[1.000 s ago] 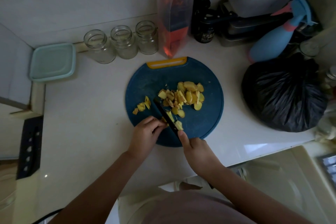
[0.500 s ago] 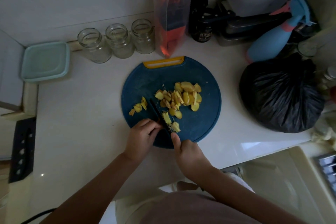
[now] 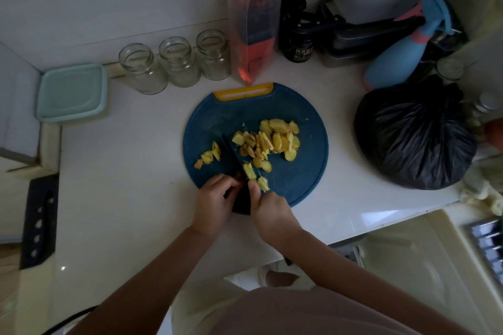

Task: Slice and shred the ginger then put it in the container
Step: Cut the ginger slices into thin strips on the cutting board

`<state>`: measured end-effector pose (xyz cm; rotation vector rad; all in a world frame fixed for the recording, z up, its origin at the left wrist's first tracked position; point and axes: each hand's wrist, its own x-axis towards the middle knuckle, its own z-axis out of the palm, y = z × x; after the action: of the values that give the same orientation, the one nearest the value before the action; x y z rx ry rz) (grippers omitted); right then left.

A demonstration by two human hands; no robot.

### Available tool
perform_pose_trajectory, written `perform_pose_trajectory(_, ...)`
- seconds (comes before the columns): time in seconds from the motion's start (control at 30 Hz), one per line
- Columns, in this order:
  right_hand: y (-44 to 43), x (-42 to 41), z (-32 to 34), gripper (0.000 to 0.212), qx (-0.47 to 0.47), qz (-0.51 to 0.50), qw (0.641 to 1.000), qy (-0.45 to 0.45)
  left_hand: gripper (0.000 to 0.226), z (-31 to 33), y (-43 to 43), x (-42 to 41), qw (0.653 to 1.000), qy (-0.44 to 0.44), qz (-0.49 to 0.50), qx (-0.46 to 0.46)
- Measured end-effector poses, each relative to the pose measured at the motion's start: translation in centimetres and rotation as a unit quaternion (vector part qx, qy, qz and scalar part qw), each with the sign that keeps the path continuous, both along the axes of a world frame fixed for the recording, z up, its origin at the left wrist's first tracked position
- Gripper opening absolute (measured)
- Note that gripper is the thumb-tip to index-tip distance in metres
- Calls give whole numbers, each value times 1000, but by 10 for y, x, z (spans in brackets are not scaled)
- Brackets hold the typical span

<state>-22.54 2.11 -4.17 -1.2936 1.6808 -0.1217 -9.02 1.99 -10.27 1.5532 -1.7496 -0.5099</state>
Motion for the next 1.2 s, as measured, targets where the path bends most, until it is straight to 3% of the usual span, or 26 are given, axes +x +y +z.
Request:
perform_pose_trajectory(0.1,-5,-3,4,60,-4,-11,999,-34,2,-1,-1,0,1000,-2,-5,7)
perform_pose_trajectory(0.23,1,-21,10,62,4,-6,998,-63,9,-1,-3,5,1000,-2,-16,4)
perform_pose_trajectory(0.33,8,-30,17,51,11,25,998,-59,10,1,-4,4,1000,-2,-14,-3)
perform_pose_trajectory(0.53,10,-27,25,59,-8,22,998,-62,9,3,-2,2,1000,18,1,15)
perform_pose_trajectory(1.0,17,-20,11,48,-47,60,996,-42,13,6,-4,4,1000,-13,-12,4)
perform_pose_trajectory(1.2,19,-18,-3,54,-31,49,998,-9,13,6,-5,4,1000,-9,-16,10)
